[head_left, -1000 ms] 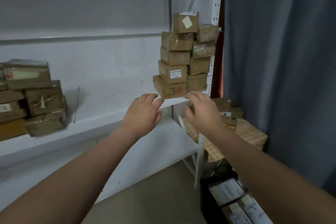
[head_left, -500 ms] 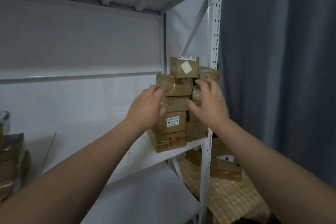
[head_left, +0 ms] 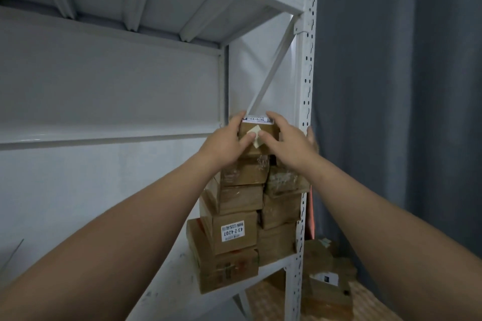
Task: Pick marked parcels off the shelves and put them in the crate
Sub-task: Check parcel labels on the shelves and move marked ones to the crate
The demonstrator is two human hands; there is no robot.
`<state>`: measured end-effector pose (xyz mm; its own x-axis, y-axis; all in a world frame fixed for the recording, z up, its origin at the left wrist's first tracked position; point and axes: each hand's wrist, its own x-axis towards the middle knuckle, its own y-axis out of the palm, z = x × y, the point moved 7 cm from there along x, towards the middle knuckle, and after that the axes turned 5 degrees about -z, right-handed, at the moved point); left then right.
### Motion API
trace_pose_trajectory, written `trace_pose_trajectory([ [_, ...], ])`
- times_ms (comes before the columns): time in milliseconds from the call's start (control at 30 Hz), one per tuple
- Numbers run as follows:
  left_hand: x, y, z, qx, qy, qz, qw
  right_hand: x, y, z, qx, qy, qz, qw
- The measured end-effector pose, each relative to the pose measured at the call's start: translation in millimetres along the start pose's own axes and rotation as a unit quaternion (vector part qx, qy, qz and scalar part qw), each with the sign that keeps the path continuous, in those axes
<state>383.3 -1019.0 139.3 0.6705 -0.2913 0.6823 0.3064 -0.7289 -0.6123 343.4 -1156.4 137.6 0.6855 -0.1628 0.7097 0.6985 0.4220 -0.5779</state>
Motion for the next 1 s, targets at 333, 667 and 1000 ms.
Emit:
trace_pose_trajectory([
  [333,-32,-20,11,-0.332,-0.037,-0.189,0.924,-26,-8,13,0.323,-0.016,-0.146,0.935],
  [667,-53,-40,18,-0.353,0.002,-0.196,0.915,-47,3,25,0.376,-0.013,-0.162,0.912],
  [1000,-88,-73,43,-0.339,-0.019,-0.226,0.913,-62,17,71,0.414,-0.064,-0.129,0.899],
])
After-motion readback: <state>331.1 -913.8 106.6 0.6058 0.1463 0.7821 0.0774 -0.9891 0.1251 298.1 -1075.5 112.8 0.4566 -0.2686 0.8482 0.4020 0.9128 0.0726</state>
